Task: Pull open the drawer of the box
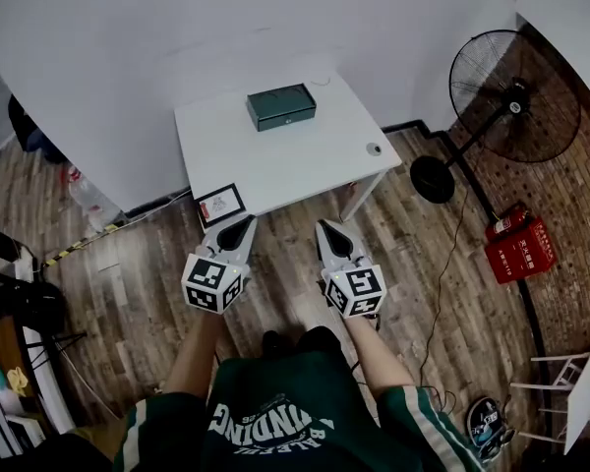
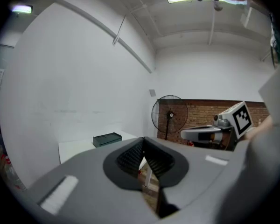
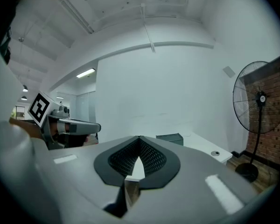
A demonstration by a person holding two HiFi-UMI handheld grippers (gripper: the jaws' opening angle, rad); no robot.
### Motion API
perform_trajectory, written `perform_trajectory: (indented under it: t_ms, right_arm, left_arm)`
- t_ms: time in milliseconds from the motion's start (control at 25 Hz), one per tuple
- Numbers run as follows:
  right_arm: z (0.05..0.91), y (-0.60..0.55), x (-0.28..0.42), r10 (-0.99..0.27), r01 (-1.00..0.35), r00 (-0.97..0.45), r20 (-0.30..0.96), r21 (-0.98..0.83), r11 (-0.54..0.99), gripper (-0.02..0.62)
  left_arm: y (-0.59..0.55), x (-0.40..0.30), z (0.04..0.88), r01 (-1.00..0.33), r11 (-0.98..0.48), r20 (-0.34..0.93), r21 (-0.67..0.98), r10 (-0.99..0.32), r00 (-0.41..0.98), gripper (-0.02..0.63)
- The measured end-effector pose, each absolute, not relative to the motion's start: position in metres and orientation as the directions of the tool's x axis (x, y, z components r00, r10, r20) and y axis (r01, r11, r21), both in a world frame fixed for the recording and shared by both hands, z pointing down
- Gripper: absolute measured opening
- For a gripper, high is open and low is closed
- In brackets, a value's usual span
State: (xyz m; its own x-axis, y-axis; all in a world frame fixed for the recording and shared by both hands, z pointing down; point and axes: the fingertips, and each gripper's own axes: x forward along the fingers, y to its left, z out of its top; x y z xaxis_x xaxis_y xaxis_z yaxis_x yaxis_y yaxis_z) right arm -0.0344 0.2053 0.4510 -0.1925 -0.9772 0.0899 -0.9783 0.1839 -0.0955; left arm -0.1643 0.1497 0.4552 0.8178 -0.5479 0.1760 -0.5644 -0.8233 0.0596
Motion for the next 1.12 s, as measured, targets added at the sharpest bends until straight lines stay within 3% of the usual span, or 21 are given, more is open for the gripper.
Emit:
perform_trajectory:
  t_ms: [600,1120]
  right_arm:
    - [0.466,0.153,-0.021,-0.98,-0.982,-0.171,0.097,-0.101,0.161,0.002]
    - [0.484,0.004,0.042,-0.95,-0.958,-0.275,0.147,-0.125,0.258,0.002]
  left_arm:
    - [0.097,-0.152,0.465,-0.561,-0.825,0.184,0.064,-0.543,0.819,0.052]
    - [-0.028,-0.094,0.481,-0.654,-0.751,0.23,0.087,-0.624,0.747,0.052]
